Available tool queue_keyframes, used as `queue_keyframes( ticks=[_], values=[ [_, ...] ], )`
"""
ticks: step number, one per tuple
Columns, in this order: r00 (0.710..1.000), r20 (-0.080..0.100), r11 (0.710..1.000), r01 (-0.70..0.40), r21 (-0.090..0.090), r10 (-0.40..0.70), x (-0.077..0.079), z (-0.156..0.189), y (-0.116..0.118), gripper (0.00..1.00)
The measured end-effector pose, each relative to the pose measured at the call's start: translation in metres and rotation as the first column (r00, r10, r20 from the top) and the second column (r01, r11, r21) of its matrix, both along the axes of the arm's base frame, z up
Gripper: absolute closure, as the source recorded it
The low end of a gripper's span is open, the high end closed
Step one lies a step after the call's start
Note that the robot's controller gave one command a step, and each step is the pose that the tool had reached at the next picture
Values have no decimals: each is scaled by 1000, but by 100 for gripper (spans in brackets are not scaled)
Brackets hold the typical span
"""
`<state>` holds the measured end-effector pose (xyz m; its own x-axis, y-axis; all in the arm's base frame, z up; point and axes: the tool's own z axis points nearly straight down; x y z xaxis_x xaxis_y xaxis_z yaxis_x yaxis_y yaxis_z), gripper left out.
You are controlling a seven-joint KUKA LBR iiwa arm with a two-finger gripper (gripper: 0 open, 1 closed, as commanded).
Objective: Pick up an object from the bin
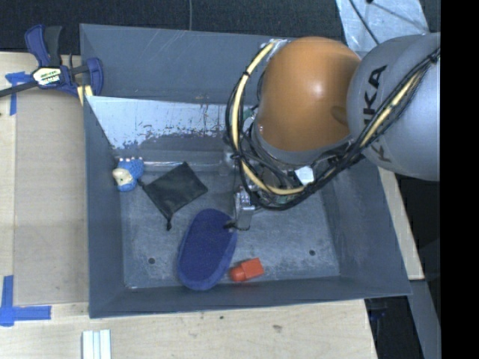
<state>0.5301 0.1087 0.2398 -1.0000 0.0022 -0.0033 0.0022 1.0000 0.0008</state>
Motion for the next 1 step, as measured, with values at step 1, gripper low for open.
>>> queue_keyframes(
  ticks=[1],
  values=[
    [977,-7,977,-215,0,215,-1,-100,43,0]
  ],
)
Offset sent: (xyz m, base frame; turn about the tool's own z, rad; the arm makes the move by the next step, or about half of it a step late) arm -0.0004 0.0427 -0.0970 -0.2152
